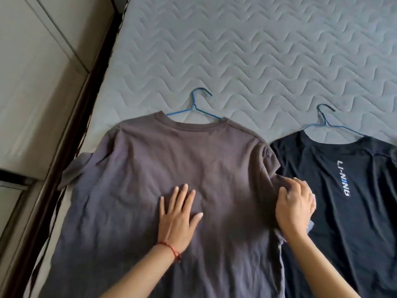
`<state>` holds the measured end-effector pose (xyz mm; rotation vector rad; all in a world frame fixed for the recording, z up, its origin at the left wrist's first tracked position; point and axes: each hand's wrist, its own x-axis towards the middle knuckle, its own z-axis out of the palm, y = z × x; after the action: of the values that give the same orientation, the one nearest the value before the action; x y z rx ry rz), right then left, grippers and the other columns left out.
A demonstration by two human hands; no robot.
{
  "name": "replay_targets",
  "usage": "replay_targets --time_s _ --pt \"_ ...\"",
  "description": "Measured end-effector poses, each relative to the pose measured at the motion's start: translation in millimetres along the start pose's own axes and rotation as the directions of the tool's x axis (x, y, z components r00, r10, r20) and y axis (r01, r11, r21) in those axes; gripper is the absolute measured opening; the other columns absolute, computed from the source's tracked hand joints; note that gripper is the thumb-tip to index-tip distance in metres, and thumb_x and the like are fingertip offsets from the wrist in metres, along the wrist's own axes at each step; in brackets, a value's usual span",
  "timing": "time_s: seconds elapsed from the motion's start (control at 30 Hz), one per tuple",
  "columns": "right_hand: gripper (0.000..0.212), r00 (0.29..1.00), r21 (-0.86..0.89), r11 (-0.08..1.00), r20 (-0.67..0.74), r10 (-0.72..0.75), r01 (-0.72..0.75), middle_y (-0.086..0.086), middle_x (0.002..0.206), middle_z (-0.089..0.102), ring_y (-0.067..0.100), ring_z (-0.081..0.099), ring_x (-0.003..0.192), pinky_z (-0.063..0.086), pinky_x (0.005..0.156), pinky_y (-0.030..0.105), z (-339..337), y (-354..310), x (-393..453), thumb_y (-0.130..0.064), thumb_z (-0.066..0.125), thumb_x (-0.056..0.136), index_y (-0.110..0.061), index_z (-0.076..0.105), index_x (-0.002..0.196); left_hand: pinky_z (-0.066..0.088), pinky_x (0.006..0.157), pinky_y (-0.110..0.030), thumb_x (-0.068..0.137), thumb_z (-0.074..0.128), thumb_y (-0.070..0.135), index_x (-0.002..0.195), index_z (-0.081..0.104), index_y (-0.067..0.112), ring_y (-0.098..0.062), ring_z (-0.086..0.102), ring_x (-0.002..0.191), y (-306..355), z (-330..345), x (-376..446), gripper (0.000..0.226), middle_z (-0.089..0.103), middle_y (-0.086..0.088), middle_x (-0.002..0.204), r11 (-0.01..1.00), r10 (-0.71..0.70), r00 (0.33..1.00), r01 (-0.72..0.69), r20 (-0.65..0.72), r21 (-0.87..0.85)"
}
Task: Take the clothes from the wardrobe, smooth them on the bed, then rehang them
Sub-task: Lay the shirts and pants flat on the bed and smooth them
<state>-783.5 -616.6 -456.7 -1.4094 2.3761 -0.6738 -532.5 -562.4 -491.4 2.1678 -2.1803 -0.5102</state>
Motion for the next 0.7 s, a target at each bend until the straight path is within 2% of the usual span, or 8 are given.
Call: replay_targets --time_s 0.07,0.13,0.23,0.33,0.43,0.5,0.6,0.7 --pt "0.048 0.994 0.063 0.992 -0.01 0.113 -0.112 0.012 0.14 0.044 0.029 0.033 0.135 0.018 0.113 0.041 -8.0 9.4 9.6 -0.028 0.036 0.084 -0.009 0.053 0.125 0.024 0.105 -0.052 0.087 0.023 0.058 0.136 0.037 0.025 -0.018 0.028 0.133 5.4 15.7 -12.4 0.061 0.045 -0.001 0.144 0.999 -0.022 1.0 0.022 -0.017 0.041" --pt "0.045 0.986 0.11 0.98 0.048 0.162 -0.167 0.012 0.14 0.044 0.031 0.037 0.131 0.025 0.109 0.043 -12.7 17.6 20.1 -0.028 0.048 0.089 -0.012 0.047 0.131 0.019 0.105 -0.05 0.083 0.032 0.054 0.138 0.036 0.024 -0.018 0.026 0.135 7.0 21.5 -9.7 0.063 0.041 -0.001 0.146 0.995 -0.053 0.997 0.058 -0.064 0.079" --pt "0.055 0.977 -0.049 0.989 0.153 0.148 -0.143 0.011 0.132 0.049 0.03 0.038 0.127 0.027 0.105 0.042 -14.3 24.0 24.2 -0.032 0.063 0.083 -0.014 0.046 0.132 0.018 0.106 -0.051 0.08 0.034 0.051 0.139 0.036 0.024 -0.018 0.024 0.136 9.8 21.6 -8.1 0.064 0.037 -0.001 0.148 0.994 -0.051 0.997 0.056 -0.059 0.094" --pt "0.04 0.963 -0.093 0.982 0.201 0.181 -0.165 0.012 0.114 0.061 0.032 0.046 0.116 0.034 0.101 0.043 -12.4 23.3 21.5 -0.037 0.064 0.081 -0.013 0.059 0.114 0.019 0.107 -0.052 0.081 0.033 0.051 0.139 0.034 0.024 -0.019 0.025 0.136 10.1 21.7 -9.1 0.065 0.037 -0.002 0.149 0.993 -0.075 0.996 0.079 -0.043 0.092" --pt "0.023 0.95 0.024 0.974 0.227 0.213 -0.224 0.012 0.093 0.069 0.033 0.058 0.1 0.042 0.081 0.034 -20.7 23.4 21.7 -0.03 0.061 0.084 -0.008 0.066 0.09 0.018 0.107 -0.052 0.081 0.031 0.051 0.14 0.032 0.024 -0.019 0.024 0.137 9.6 22.0 -8.7 0.065 0.036 -0.002 0.149 0.989 -0.079 0.996 0.084 -0.047 0.118" --pt "0.021 0.964 0.072 0.966 0.119 0.238 -0.248 0.015 0.095 0.069 0.034 0.06 0.097 0.04 0.074 0.033 -36.6 27.6 29.5 -0.026 0.06 0.085 -0.007 0.067 0.092 0.018 0.107 -0.052 0.082 0.031 0.05 0.14 0.032 0.024 -0.02 0.026 0.137 10.0 22.0 -9.0 0.064 0.036 -0.002 0.149 0.989 -0.078 0.996 0.083 -0.048 0.118" --pt "0.028 0.951 0.107 0.954 -0.11 0.29 -0.279 0.022 0.103 0.066 0.038 0.056 0.104 0.041 0.087 0.037 -67.0 46.7 47.9 -0.027 0.061 0.085 -0.003 0.066 0.099 0.02 0.107 -0.053 0.082 0.03 0.05 0.14 0.032 0.024 -0.021 0.03 0.137 11.2 21.6 -9.1 0.064 0.036 -0.002 0.149 0.99 -0.087 0.995 0.091 -0.045 0.104" --pt "0.044 0.909 0.16 0.913 -0.128 0.396 -0.375 0.023 0.118 0.056 0.036 0.045 0.118 0.034 0.1 0.039 -86.1 70.5 54.6 -0.038 0.066 0.081 -0.005 0.061 0.109 0.022 0.108 -0.055 0.082 0.029 0.05 0.14 0.031 0.025 -0.022 0.031 0.137 11.0 22.7 -8.9 0.064 0.035 -0.001 0.15 0.99 -0.089 0.995 0.093 -0.044 0.101"
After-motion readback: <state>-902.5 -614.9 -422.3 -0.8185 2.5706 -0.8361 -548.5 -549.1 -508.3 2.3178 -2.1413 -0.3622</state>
